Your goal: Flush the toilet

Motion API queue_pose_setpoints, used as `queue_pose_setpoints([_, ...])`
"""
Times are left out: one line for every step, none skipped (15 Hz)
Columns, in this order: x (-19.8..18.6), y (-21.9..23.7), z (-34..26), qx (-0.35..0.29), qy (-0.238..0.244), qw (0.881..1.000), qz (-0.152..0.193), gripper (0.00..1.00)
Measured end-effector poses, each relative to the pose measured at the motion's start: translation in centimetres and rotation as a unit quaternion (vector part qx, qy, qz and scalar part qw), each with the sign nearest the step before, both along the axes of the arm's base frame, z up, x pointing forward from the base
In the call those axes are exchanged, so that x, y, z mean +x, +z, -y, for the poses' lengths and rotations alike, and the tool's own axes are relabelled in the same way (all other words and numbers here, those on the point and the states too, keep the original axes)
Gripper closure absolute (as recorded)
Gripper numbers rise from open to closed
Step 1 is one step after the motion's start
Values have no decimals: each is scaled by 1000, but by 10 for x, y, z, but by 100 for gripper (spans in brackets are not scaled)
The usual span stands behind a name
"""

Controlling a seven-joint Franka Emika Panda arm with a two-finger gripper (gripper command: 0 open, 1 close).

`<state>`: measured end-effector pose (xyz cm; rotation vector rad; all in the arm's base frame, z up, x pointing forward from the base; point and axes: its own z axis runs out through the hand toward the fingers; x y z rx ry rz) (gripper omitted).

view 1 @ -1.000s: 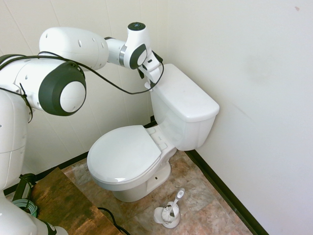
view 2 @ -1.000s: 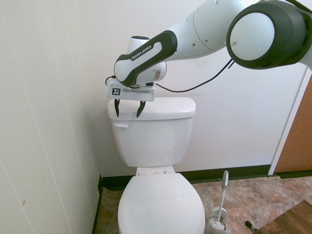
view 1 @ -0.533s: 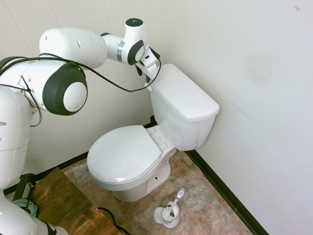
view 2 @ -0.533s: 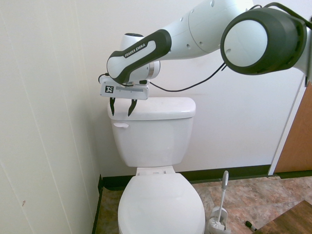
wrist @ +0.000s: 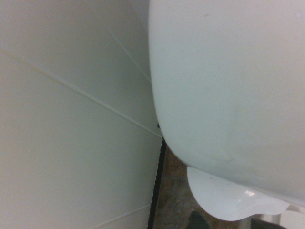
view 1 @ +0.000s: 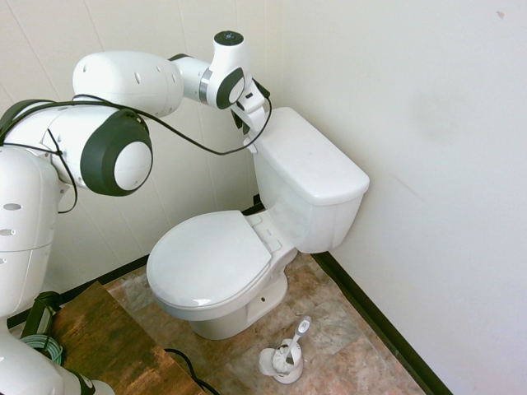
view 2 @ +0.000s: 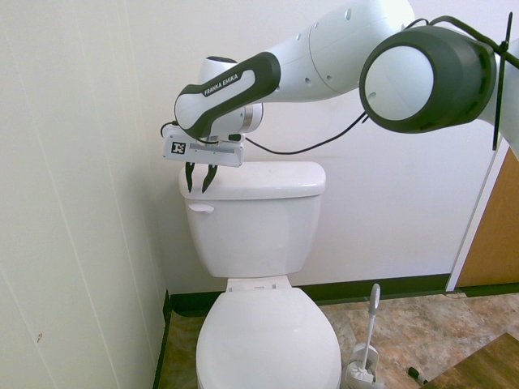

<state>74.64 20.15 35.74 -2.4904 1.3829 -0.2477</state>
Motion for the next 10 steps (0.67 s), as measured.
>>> queue_pose_setpoints([1,-1,2,0,0,1000,0,100])
queue_pose_setpoints([2,-2,3,-1,0,1000,0,100])
queue_pose_setpoints([2,-2,3,-1,0,1000,0,100])
queue_pose_setpoints([2,-2,3,-1,1,1000,0,100])
queue_pose_setpoints([2,-3,3,-1,1,1000,-1,100])
queue_pose_setpoints([2,-5,3,-1,1,1000,-2,100])
queue_pose_setpoints([2,-11,3,-1,0,1000,-6,100])
queue_pose_setpoints([2,-17,3,-2,0,1000,-10,100])
queue_pose_setpoints([3,-24,4,-1,-1,1000,-14,100])
queue_pose_setpoints([3,-30,4,-2,-1,1000,-17,100])
